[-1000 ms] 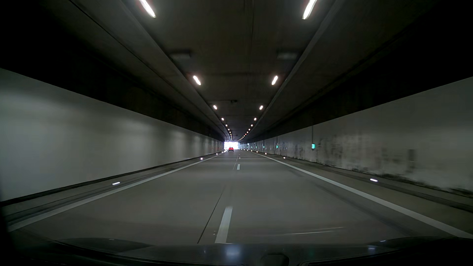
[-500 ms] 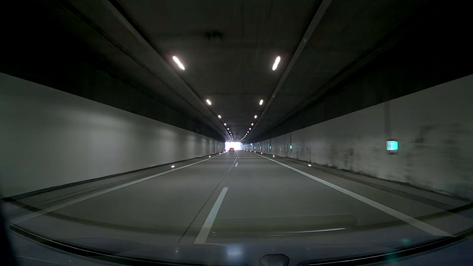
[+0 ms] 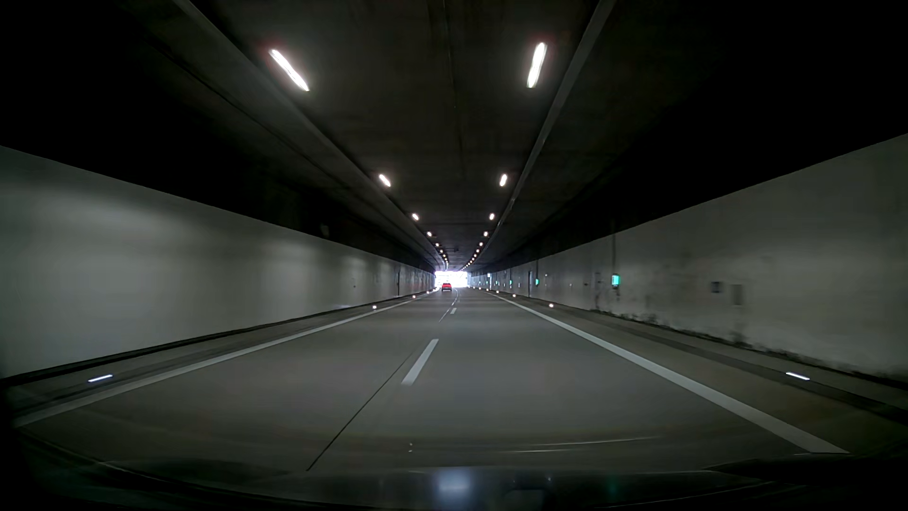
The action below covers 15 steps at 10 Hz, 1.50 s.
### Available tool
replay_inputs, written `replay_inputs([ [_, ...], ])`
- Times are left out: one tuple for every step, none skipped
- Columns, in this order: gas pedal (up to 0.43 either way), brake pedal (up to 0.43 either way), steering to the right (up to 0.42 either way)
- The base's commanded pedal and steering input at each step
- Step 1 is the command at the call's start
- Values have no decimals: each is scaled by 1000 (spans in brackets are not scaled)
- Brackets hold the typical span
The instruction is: Follow the waypoints while adhering to traffic rules and regulations
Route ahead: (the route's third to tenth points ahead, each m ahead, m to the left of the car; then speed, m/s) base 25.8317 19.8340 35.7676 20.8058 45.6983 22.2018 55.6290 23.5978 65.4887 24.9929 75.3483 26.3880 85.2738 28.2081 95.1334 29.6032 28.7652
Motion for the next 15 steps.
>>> replay_inputs([
  [130, 0, -5],
  [130, 0, -5],
  [130, 0, -5],
  [130, 0, -4],
  [130, 0, -4],
  [130, 0, -4],
  [138, 0, -4],
  [138, 0, -4],
  [138, 0, -4],
  [150, 0, -4],
  [157, 0, -4],
  [169, 0, -4],
  [169, 0, -4],
  [169, 0, -4],
  [169, 0, -4],
])
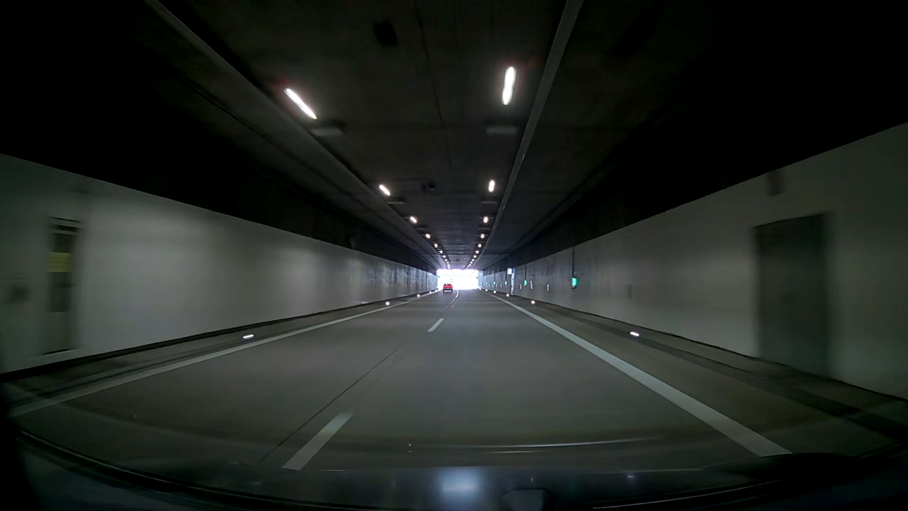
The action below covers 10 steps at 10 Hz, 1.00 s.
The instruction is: Follow the waypoints while adhering to traffic rules and regulations
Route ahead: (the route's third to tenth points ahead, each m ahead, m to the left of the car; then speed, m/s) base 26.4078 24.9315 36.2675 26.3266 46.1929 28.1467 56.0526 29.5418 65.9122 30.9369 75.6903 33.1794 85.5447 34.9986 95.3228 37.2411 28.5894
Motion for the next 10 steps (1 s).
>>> replay_inputs([
  [169, 0, -4],
  [169, 0, -4],
  [169, 0, -4],
  [169, 0, -4],
  [169, 0, -4],
  [169, 0, -4],
  [169, 0, -4],
  [169, 0, -4],
  [169, 0, -4],
  [169, 0, -4],
])
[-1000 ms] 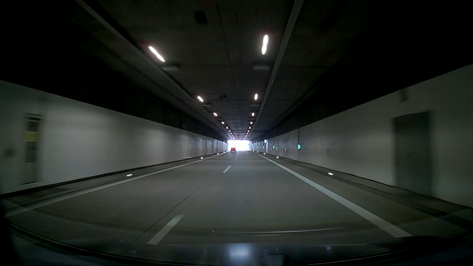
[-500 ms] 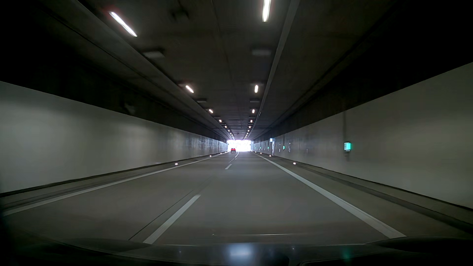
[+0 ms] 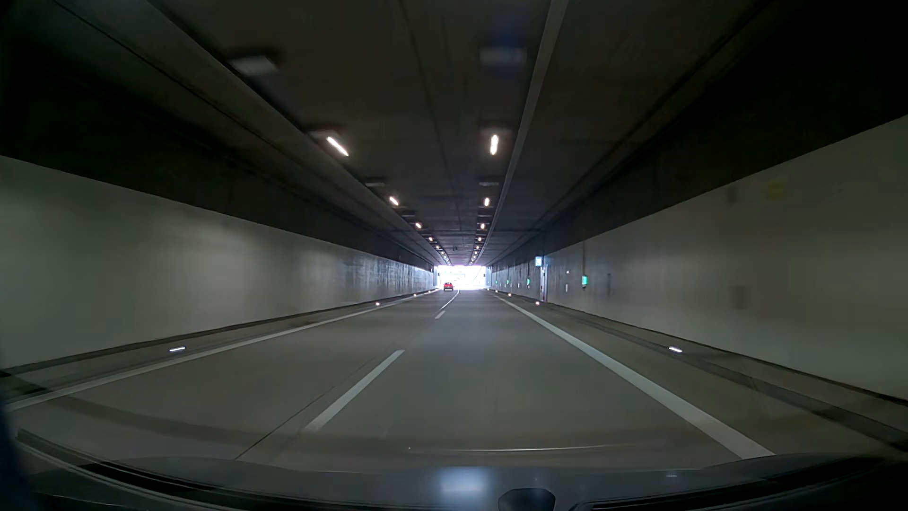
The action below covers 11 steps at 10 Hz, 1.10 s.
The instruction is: Follow the waypoints while adhering to traffic rules and regulations
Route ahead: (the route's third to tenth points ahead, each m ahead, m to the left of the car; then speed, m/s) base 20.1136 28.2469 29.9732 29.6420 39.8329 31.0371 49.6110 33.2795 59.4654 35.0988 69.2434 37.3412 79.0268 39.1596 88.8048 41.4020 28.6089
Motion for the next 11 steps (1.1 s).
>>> replay_inputs([
  [169, 0, -4],
  [169, 0, -4],
  [169, 0, -4],
  [169, 0, -4],
  [169, 0, -4],
  [169, 0, -4],
  [169, 0, -4],
  [169, 0, -4],
  [169, 0, -3],
  [169, 0, -3],
  [169, 0, -3],
])
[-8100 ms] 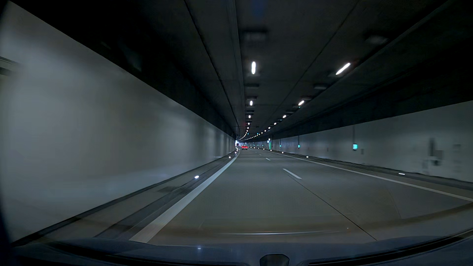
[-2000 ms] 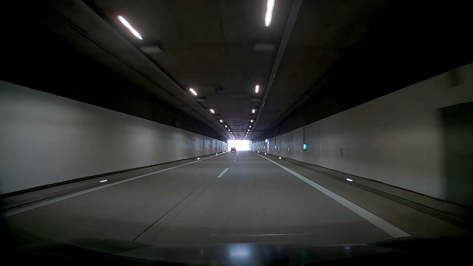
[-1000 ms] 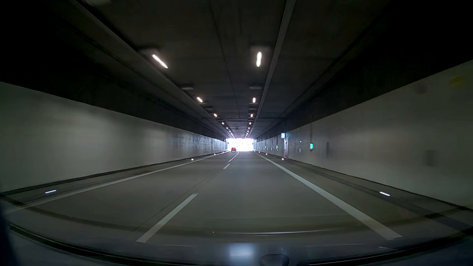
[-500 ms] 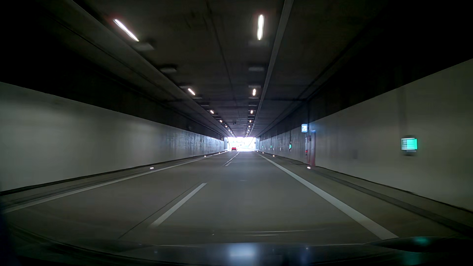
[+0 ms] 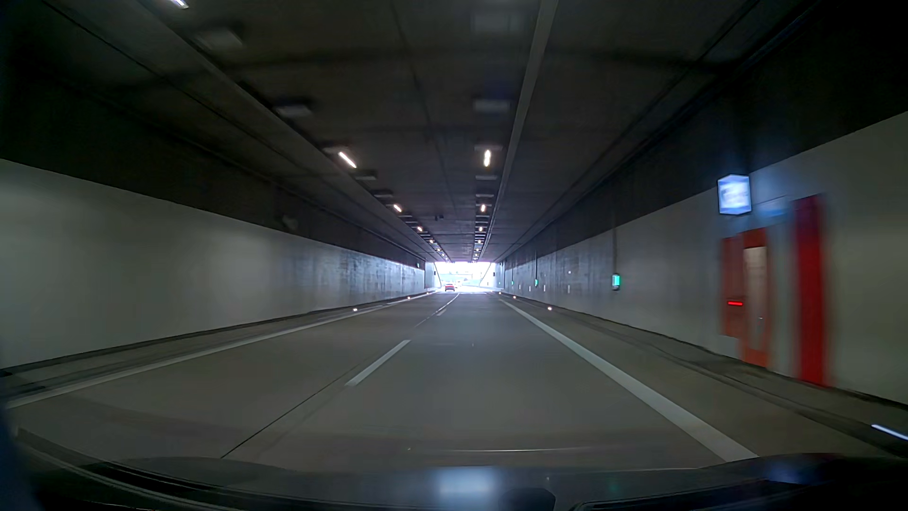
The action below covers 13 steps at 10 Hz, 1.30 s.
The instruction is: Follow the waypoints while adhering to traffic rules and regulations
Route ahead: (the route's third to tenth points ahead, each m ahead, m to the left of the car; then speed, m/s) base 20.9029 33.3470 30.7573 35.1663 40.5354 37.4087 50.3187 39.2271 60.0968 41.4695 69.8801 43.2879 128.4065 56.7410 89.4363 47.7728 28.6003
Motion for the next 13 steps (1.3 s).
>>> replay_inputs([
  [177, 0, -3],
  [177, 0, -3],
  [177, 0, -3],
  [177, 0, -3],
  [177, 0, -3],
  [177, 0, -3],
  [177, 0, -3],
  [177, 0, -4],
  [177, 0, -4],
  [177, 0, -4],
  [189, 0, -3],
  [189, 0, -3],
  [189, 0, -3],
])
